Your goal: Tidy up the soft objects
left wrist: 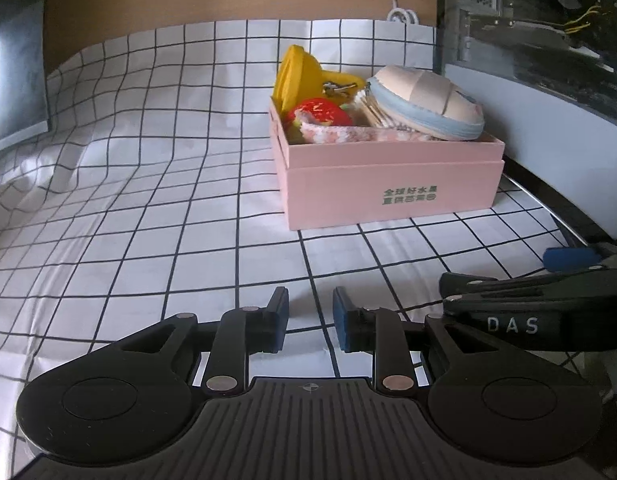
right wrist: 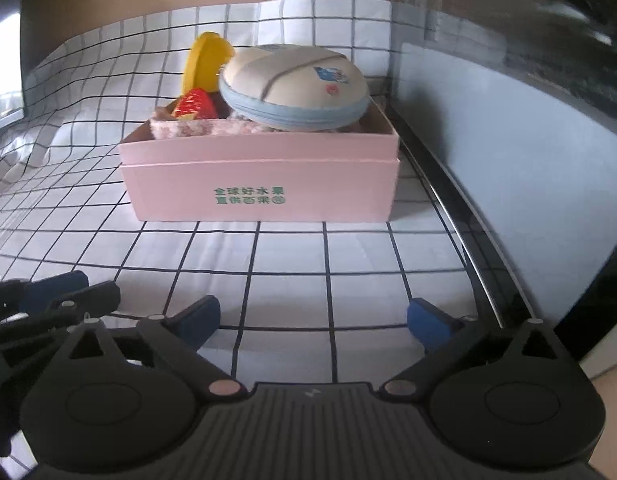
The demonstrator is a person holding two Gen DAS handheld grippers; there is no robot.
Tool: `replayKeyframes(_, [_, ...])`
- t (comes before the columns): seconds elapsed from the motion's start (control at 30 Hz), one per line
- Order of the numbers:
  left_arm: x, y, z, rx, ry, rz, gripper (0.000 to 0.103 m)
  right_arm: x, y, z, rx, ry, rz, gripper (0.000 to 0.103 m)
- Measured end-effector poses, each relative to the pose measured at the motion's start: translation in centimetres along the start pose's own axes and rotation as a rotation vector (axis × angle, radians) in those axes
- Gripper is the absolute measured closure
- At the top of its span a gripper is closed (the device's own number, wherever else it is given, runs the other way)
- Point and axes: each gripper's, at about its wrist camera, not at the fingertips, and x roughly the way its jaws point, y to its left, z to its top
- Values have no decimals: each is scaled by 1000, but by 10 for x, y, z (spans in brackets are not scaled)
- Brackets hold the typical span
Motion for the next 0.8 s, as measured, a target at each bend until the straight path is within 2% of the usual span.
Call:
replayKeyframes(0.2, [-1,8,0,-13,-4,-43,78,-1,0,-3,16,-14,7,2])
replayKeyframes(0.4, [-1,6,0,-14,-4,-21,78,-1,0,-3,16,-13,8,2])
replayKeyframes(0.8, [0,8,0,-21,-3,-26,78,-1,1,-3,18,-13,6,1])
